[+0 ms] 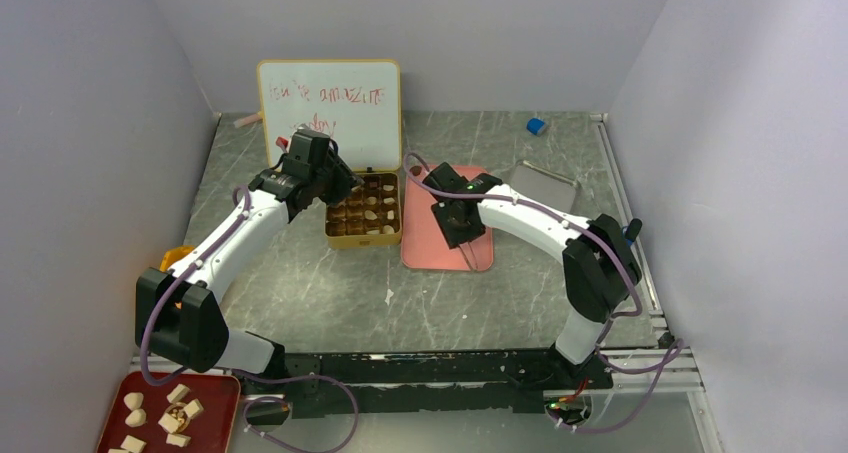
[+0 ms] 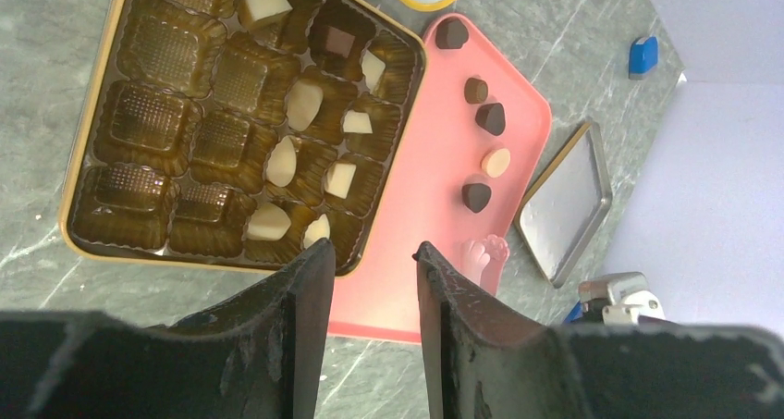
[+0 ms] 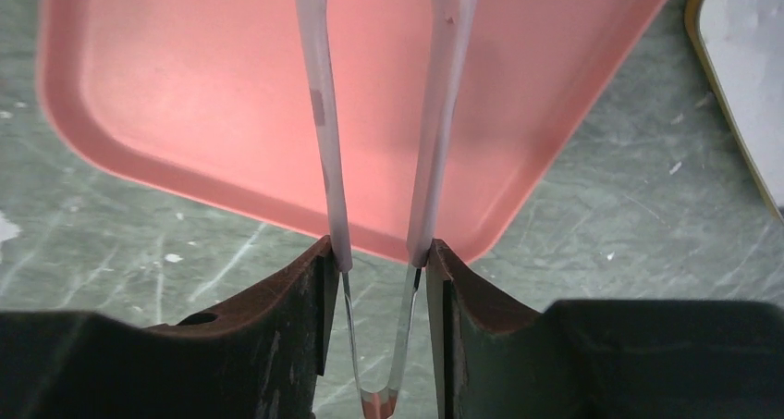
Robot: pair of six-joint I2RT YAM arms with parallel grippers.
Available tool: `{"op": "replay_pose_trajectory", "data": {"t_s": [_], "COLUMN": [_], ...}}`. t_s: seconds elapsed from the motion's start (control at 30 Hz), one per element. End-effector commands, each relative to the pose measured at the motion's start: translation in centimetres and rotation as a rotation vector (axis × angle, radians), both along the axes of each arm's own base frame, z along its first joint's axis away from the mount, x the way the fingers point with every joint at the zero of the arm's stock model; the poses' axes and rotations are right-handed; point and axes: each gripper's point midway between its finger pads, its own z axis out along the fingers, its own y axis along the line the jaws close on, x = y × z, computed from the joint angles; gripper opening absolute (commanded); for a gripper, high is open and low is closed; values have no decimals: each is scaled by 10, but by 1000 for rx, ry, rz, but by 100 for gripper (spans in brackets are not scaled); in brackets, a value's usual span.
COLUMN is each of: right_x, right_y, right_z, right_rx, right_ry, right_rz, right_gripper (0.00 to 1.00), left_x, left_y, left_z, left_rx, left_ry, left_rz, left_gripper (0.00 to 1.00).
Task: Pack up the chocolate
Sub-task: Pick up the fake chocolate from the plate.
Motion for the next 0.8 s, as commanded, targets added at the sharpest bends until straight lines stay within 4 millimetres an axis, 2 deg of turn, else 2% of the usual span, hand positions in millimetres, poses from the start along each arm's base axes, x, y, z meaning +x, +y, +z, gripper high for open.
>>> {"op": "replay_pose_trajectory", "data": {"t_s": [0.0, 0.13, 0.6, 0.77], "right_x": [0, 0, 6, 15], "right_y": [-19, -27, -33, -32], "right_z": [6, -4, -43, -47], "right_rx": [-10, -33, -79, -83], "right_ry": [-21, -1, 89, 94], "right_rz": [-52, -75, -98, -104], "right_gripper": [42, 45, 48, 48], "left_x": [4, 6, 10, 12], "left_y": [-4, -6, -8, -9], "left_z": [5, 6, 6, 8], "left_rx": [-21, -23, -20, -24], "left_ry": [-20, -23, -27, -33], "left_rz": [-14, -20, -27, -26], "left_gripper": [43, 43, 43, 43]}}
